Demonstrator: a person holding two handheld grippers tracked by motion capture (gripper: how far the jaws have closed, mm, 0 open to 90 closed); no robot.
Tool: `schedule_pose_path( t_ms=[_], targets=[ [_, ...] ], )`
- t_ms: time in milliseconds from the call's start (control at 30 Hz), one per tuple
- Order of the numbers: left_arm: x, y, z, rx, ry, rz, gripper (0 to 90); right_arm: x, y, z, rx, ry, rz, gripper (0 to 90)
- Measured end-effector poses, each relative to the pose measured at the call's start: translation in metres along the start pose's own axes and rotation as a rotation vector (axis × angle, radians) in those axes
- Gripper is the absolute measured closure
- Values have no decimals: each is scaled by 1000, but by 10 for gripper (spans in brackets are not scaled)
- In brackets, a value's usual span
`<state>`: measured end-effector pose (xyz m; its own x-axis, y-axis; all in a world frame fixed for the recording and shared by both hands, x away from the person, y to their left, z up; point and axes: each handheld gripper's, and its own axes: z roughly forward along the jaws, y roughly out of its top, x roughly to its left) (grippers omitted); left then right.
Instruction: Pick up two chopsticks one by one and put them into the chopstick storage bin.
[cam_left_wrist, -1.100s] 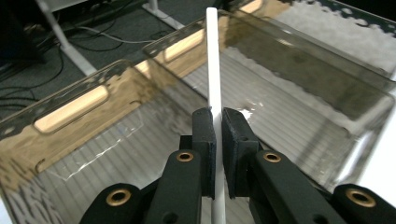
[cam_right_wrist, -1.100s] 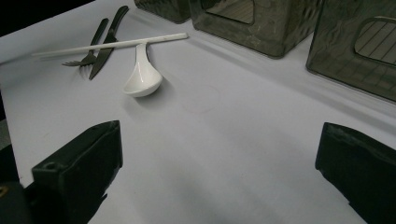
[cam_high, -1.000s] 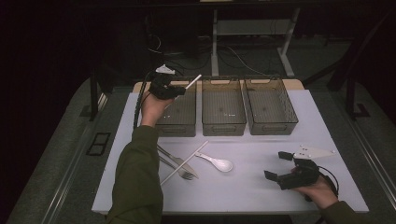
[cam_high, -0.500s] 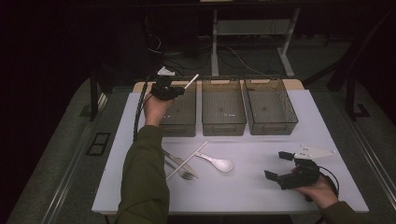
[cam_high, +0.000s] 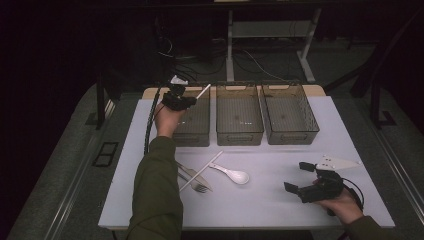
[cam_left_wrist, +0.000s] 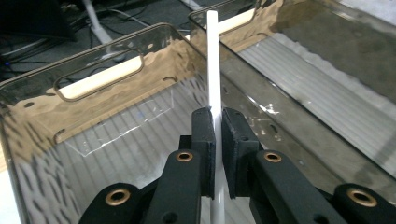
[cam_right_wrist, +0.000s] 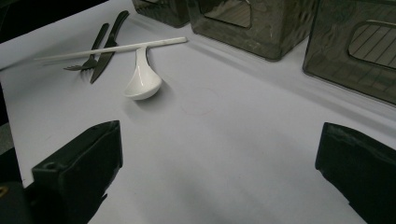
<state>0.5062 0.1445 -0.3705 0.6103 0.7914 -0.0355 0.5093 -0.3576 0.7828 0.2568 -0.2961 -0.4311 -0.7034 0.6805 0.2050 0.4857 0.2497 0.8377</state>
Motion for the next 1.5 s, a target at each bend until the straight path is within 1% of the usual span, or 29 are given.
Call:
schedule_pose_path(
  t_ms=[67,100,167,200,333,400,500,533,633,700,733,767,833,867,900,1033,1067,1133,1200,1267,1367,1433,1467,1500],
  targets=[
    [1,0,1,1,13,-18,828,0,0,0,-1,0,-1,8],
    [2,0,1,5,21,-21,827,0,0,0,-1,-1,-1,8],
    [2,0,2,17,44,-20,827,0,0,0,0,0,-2,8],
    [2,0,2,23,49,-17,826,0,0,0,0,0,-2,8],
    [4,-1,4,27,67,-33,824,0,0,-1,0,1,-1,8],
    [5,-1,4,28,76,-27,794,0,0,-1,-3,1,-1,8],
    [5,0,3,23,80,-23,773,0,0,-1,-4,1,-1,8],
    [6,0,1,28,82,-15,762,0,0,-1,-4,1,-1,8],
    [5,1,-1,18,77,-21,744,0,0,-1,-3,0,-2,8],
    [3,2,-4,16,69,-12,728,0,0,-1,-5,-1,-3,8],
    [2,3,-5,4,57,-21,705,0,0,-1,-5,-2,-3,8],
    [1,3,-7,5,48,-18,705,0,0,-1,-5,-2,-3,8],
    [-2,5,-12,8,36,-12,675,0,0,-1,-3,-1,-1,8],
    [-4,6,-15,9,21,-6,662,0,0,-1,-3,-2,-1,8],
    [-5,6,-17,11,14,0,655,0,0,-1,-2,-2,-2,8],
    [-11,10,-29,26,-28,18,590,0,0,-1,0,-6,-3,8],
    [-12,11,-32,40,-40,33,568,1,0,-1,0,-6,-3,8],
    [-17,12,-39,44,-47,50,544,1,0,-1,-1,-8,-2,8],
    [-20,13,-45,45,-66,54,512,0,0,-2,-3,-10,-2,8],
    [-23,14,-52,49,-70,66,506,0,0,-2,-3,-10,-2,8],
    [-28,15,-61,36,-85,67,484,0,0,-2,-3,-9,0,8],
    [-31,15,-67,34,-96,90,472,0,0,-2,-4,-8,-1,8],
    [-33,15,-69,31,-102,96,464,-1,0,-1,-3,-8,-1,8],
    [-36,14,-72,27,-105,92,461,-1,0,-1,-3,-9,0,8]
  ],
)
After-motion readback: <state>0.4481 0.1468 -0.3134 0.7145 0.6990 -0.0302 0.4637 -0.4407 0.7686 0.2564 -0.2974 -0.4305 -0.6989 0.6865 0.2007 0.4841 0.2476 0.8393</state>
